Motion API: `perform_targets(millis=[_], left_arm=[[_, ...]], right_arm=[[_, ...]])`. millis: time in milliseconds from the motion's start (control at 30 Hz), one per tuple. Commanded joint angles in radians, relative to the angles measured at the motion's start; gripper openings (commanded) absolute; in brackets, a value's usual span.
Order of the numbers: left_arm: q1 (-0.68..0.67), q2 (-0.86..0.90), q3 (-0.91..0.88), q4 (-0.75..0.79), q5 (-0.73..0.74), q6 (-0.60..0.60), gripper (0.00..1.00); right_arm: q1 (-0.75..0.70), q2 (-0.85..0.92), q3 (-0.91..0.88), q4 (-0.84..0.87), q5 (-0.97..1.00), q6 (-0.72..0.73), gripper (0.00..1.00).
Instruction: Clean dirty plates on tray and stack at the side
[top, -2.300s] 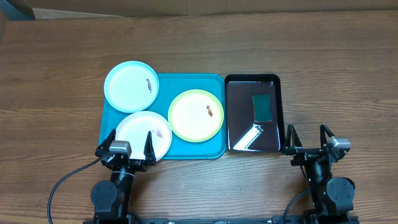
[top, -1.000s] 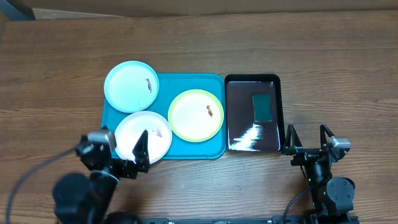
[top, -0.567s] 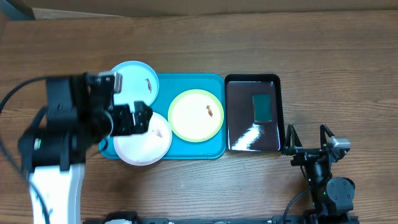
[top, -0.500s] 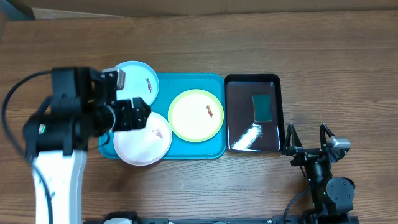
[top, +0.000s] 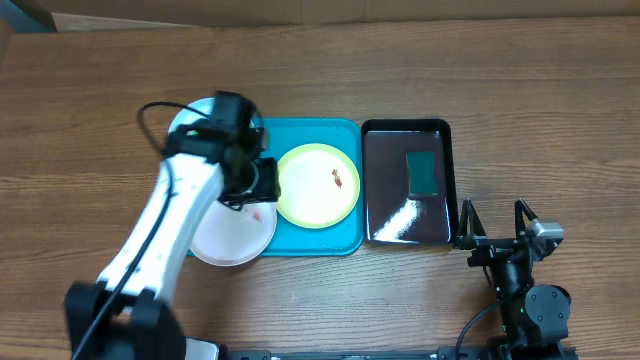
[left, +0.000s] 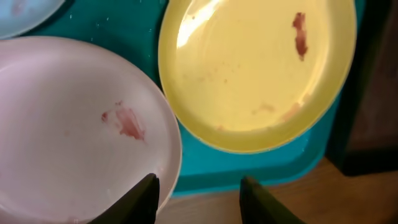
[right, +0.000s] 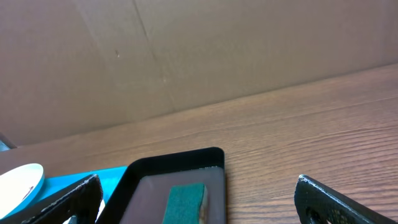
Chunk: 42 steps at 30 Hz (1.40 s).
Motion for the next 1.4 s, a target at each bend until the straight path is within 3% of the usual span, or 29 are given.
perform_targets(millis=[0, 467, 1367], left_arm=[[-0.006, 0.077, -0.003, 0.057, -0.081, -0.051, 0.42], [-0.007, 0.286, -0.004, 0.237, -0.105, -0.028, 0.31], [-0.007, 0.296, -0.033, 0.304, -0.137, -0.028, 0.04]], right_arm=[[-0.002, -0.01, -0.01, 0.005, 0.0, 0.0, 1.0], [-0.002, -0.01, -0.01, 0.005, 0.0, 0.0, 1.0], [-0.002, -0.01, -0.01, 0.005, 0.0, 0.0, 1.0]])
